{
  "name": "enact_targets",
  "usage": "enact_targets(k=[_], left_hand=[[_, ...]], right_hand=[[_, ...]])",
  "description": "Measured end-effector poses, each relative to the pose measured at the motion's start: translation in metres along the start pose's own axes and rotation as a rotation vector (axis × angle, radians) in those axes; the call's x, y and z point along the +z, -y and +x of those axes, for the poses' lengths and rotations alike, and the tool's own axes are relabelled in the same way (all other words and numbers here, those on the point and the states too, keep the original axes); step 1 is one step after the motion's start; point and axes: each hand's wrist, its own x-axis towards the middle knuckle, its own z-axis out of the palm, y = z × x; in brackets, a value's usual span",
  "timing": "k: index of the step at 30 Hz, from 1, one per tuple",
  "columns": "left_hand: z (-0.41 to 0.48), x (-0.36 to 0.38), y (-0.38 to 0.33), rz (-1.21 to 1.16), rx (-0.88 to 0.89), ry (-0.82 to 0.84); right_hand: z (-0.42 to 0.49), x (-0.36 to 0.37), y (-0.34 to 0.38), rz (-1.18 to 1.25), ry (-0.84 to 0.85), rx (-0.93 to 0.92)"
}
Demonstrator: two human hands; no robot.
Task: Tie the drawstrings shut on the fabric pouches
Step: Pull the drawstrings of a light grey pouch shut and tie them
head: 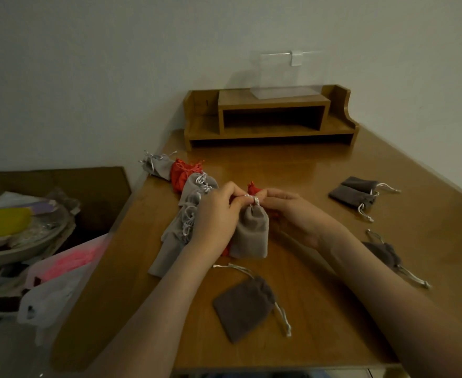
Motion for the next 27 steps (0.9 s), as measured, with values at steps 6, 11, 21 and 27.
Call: enact_targets(k=[6, 11, 21, 27], left_hand=[[0.000, -0.002, 0.000, 0.095, -0.044, -0.015], [-0.001, -0.005, -0.003, 0.112, -0.082, -0.012], [-0.002, -0.003, 0.004, 0.255, -0.021, 0.122], [0.000, -0.004, 0.011, 0.381, -0.134, 0.171]], right_hand=[[0.008, -0.009, -0.005, -0.100, -0.134, -0.014], [0.009, -0.008, -0.007, -0.115, -0.139, -0.044], [0.007, -0.020, 0.000, -0.428, -0.170, 0.022], [0.011, -0.023, -0.001, -0.752, -0.354, -0.038]])
